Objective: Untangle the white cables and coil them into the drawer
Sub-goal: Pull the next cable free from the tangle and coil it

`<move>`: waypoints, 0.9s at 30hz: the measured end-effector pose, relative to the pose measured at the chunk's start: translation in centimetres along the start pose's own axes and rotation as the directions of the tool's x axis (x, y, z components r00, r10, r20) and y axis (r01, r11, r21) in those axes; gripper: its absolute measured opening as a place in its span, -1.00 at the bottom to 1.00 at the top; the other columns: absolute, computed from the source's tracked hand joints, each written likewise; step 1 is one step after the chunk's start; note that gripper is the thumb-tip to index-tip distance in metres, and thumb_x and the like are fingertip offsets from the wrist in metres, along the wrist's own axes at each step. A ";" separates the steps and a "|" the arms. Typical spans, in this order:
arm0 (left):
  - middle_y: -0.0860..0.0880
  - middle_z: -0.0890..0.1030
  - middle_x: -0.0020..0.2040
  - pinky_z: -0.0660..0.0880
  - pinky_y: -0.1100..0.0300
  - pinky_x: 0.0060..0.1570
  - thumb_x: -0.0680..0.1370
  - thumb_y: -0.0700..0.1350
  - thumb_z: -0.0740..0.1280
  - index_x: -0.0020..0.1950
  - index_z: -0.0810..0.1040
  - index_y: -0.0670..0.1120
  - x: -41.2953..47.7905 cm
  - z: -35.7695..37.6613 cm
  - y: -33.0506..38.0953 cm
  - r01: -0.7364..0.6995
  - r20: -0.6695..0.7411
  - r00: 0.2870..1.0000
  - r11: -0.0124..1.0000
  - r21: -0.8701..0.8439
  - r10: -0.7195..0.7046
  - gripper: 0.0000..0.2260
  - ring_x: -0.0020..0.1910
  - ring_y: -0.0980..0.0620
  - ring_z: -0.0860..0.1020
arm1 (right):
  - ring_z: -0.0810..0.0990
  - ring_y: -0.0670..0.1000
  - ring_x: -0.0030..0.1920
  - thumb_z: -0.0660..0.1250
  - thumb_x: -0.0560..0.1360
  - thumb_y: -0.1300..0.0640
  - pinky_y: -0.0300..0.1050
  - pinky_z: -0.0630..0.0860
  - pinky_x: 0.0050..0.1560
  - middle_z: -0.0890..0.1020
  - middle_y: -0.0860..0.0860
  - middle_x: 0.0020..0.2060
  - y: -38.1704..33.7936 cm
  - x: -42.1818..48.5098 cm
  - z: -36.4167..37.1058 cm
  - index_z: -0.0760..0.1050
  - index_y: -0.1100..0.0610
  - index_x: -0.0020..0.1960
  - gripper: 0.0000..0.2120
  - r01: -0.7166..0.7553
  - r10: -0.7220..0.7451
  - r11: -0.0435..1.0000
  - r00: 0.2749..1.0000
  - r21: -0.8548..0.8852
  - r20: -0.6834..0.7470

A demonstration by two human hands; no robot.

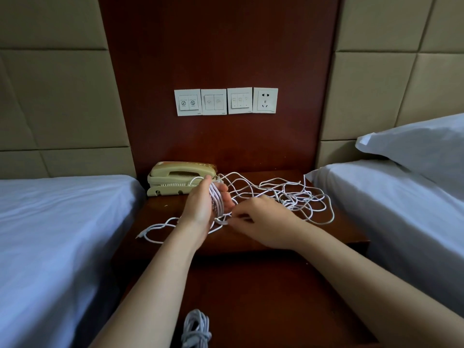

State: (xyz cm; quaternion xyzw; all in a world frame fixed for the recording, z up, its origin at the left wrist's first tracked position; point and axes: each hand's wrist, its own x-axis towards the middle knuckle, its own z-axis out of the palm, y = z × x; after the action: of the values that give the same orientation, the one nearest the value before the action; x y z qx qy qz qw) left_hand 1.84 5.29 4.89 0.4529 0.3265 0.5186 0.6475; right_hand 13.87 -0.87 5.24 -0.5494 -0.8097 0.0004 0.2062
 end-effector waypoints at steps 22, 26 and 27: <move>0.04 0.29 -0.57 0.31 0.27 -0.49 0.64 0.15 -0.12 -0.30 0.36 -0.14 -2.6 2.2 -1.0 0.100 0.484 0.850 0.966 0.238 -0.207 -0.49 -0.59 0.11 0.30 | 0.24 -0.11 -0.48 0.26 0.55 0.01 -0.17 0.19 -0.41 0.31 -0.07 -0.53 4.3 0.6 -0.4 0.32 -0.01 -0.43 -0.61 -0.120 0.249 0.903 0.928 0.414 -0.275; 0.04 0.28 -0.57 0.31 0.30 -0.54 0.65 0.04 -0.06 -0.30 0.34 -0.15 -2.4 1.9 -0.8 0.103 0.470 0.869 0.986 0.133 -0.154 -0.57 -0.61 0.13 0.27 | 0.30 -0.08 -0.45 0.20 0.57 0.15 -0.16 0.24 -0.37 0.38 0.00 -0.50 4.6 0.6 1.3 0.31 0.04 -0.45 -0.60 -0.170 0.251 0.909 0.952 0.382 -0.173; 0.04 0.28 -0.57 0.31 0.30 -0.55 0.65 0.03 -0.05 -0.31 0.34 -0.15 -2.3 1.8 -0.8 0.108 0.447 0.883 0.989 0.099 -0.141 -0.57 -0.61 0.13 0.27 | 0.32 -0.08 -0.44 0.19 0.57 0.18 -0.15 0.27 -0.35 0.41 0.02 -0.49 4.5 0.5 1.6 0.33 0.06 -0.43 -0.62 -0.179 0.247 0.909 0.959 0.375 -0.140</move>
State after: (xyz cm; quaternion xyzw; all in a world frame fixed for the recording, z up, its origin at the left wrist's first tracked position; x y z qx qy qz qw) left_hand 3.14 2.62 4.73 0.5622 0.2134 0.3442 0.7210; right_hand 17.18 1.73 2.94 -0.5854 -0.7084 0.1201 0.3756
